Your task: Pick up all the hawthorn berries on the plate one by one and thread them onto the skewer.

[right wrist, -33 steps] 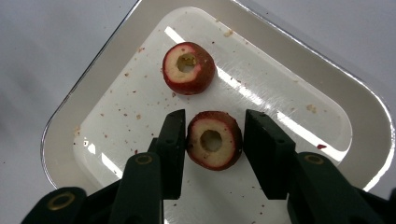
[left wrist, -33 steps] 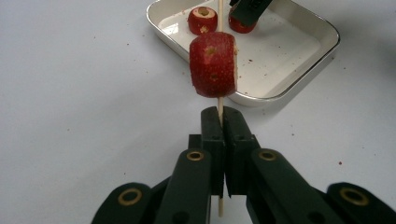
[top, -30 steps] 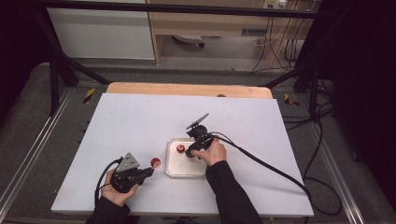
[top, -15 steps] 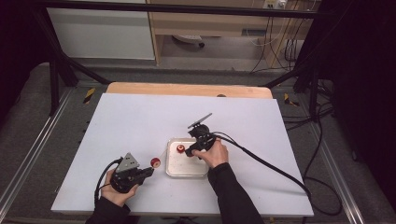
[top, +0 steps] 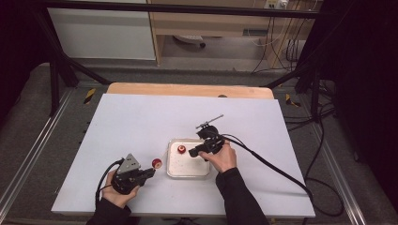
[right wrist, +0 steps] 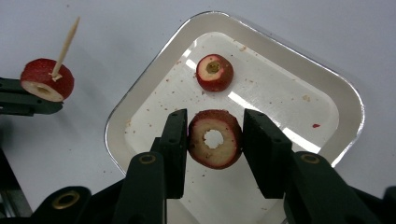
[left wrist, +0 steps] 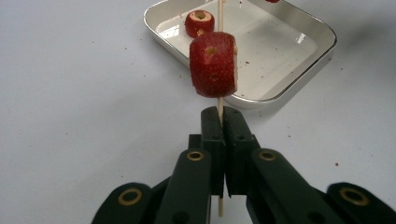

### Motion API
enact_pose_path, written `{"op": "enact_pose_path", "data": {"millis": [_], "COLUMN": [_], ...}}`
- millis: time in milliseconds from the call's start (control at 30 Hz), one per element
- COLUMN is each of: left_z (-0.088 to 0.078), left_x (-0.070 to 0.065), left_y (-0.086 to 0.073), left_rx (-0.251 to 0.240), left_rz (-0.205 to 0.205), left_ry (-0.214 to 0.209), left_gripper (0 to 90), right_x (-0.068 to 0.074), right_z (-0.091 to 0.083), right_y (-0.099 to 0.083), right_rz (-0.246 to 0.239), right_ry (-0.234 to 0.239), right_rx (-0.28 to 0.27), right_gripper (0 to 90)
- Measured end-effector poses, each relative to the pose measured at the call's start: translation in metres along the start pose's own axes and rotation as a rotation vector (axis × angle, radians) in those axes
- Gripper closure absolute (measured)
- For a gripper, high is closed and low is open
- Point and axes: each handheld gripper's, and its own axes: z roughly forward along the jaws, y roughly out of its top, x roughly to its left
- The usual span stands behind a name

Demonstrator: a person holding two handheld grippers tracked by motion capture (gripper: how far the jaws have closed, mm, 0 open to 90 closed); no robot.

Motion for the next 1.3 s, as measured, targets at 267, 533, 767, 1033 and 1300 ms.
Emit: {"op": "enact_pose_path", "data": {"millis": [267, 533, 767, 1033, 1300], "left_z": [0.0, 0.001, 0.002, 0.006, 0.01], "left_x": [-0.003, -0.008, -0.014, -0.023, -0.031], "left_y": [0.001, 0.003, 0.005, 0.012, 0.019], "left_rx": [-0.005, -0.022, -0.041, -0.071, -0.098], "left_rz": [0.001, 0.006, -0.008, -0.05, -0.096], "left_ry": [0.001, 0.006, 0.018, 0.037, 0.046], "left_gripper": [88.0, 88.1, 88.1, 88.2, 88.2], "right_x": [-0.004, -0.008, -0.009, -0.014, -0.013], "right_z": [-0.012, -0.016, -0.018, -0.019, -0.021], "right_y": [-0.016, -0.032, -0.041, -0.049, -0.051], "right_rz": [0.023, 0.062, 0.103, 0.165, 0.19], "right_ry": [0.075, 0.149, 0.195, 0.216, 0.199], "right_rx": [-0.108, -0.259, -0.386, -0.52, -0.652], "right_gripper": [61.9, 61.9, 61.9, 61.9, 61.9]}}
